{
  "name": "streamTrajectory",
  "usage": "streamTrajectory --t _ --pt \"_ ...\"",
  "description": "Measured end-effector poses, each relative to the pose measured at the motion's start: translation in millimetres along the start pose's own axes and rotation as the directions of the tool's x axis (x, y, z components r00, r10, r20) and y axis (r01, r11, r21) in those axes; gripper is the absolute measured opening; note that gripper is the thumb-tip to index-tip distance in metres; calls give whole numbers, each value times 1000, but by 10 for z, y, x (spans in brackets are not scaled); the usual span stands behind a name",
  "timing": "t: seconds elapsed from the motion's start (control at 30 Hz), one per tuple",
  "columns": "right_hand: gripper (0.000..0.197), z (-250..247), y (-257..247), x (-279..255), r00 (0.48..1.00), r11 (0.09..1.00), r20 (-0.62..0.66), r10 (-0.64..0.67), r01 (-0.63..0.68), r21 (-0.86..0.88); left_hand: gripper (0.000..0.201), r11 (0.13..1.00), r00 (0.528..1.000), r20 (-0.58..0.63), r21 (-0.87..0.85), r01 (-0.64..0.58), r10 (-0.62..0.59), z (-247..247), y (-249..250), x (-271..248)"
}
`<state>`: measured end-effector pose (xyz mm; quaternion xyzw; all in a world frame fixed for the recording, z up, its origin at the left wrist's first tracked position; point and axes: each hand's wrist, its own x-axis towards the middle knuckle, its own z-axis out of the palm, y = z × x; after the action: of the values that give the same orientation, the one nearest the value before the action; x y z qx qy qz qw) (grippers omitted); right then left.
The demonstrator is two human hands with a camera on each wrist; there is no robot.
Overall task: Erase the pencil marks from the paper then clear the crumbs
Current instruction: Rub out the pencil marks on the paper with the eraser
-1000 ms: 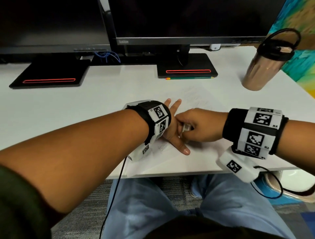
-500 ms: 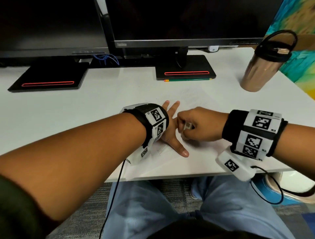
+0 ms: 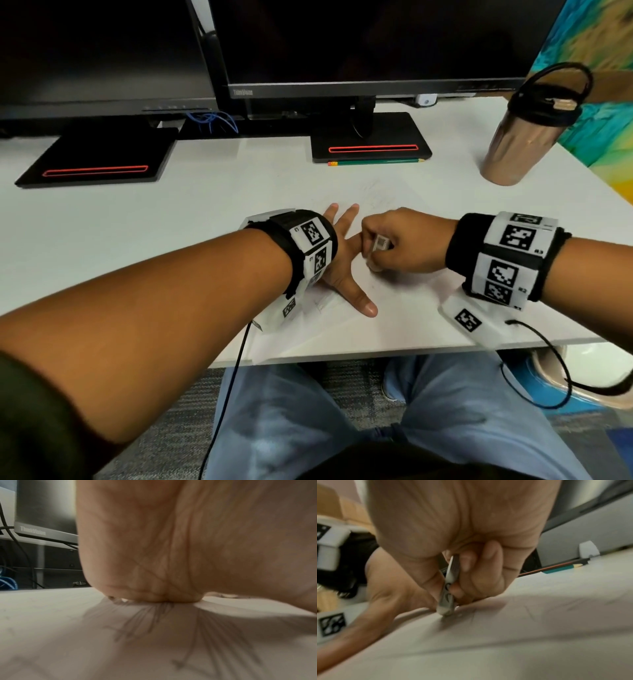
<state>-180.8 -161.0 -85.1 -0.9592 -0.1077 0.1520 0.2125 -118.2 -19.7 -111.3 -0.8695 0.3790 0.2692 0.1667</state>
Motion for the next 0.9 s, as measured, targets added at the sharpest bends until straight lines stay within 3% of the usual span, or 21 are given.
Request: streamTrajectory --t 0.13,0.27,0.37,0.5,0.63,0.77,0.9 --pt "6 69 -66 -29 991 998 127 -41 36 49 134 1000 1000 19 11 10 -10 4 0 3" --pt "6 19 -6 -12 1000 1000 27 -5 4 30 134 1000 1000 4 -1 -2 2 7 -13 25" --pt "7 93 -66 -36 989 996 127 -78 72 51 131 1000 1000 9 -8 -9 9 4 -11 3" --pt "6 -16 50 -19 999 998 46 17 -20 59 139 1000 1000 -7 5 2 -2 12 -9 39" --pt "8 96 -66 -59 984 994 145 -101 93 60 138 1000 1000 1 -17 2 -2 17 -19 28" --pt "7 -19 44 -39 998 999 56 1 -4 51 140 1000 1000 -4 4 4 -4 13 -13 39" --pt "6 67 -38 -78 988 996 130 -80 74 54 136 1000 1000 3 -14 1 -1 13 -13 10"
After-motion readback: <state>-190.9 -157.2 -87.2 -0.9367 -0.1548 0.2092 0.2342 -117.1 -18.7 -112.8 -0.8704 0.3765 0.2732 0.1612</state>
